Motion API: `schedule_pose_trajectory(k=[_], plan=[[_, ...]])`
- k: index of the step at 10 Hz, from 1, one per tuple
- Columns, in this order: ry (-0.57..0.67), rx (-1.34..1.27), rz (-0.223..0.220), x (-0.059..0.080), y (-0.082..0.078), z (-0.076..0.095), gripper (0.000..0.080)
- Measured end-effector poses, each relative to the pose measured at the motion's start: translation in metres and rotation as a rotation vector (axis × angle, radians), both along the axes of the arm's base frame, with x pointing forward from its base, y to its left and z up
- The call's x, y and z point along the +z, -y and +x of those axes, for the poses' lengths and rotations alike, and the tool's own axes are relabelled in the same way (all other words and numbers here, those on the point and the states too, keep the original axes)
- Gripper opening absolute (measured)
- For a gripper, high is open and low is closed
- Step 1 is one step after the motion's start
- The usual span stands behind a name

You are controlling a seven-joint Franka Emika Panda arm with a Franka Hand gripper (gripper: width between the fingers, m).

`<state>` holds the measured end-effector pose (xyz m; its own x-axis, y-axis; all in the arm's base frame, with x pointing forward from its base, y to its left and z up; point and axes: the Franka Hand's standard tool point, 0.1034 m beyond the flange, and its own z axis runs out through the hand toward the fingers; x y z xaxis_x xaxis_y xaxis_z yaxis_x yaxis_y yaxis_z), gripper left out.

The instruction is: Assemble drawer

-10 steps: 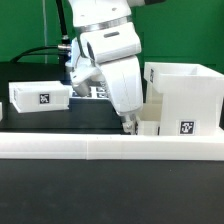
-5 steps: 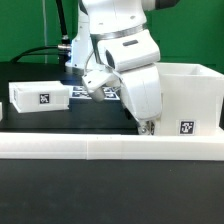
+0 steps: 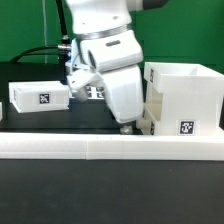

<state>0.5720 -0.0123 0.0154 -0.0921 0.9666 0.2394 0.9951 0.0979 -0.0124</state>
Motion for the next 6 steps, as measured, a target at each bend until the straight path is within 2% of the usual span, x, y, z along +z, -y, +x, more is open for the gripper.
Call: schedule_pose_trajectory(k=[2,3,4,6], plan=[[0.031,-0.038,-0.016,0.007,0.025,-0.002,0.0648],[0.04,-0.056,-0.023,0.009,0.037,-0.01,0.0648],[0.045,-0.076,-0.027,0.006,0.054,-0.024,0.0648],[0.029,-0.126,-0.041,0.005,0.071,-0.056,0.0648]])
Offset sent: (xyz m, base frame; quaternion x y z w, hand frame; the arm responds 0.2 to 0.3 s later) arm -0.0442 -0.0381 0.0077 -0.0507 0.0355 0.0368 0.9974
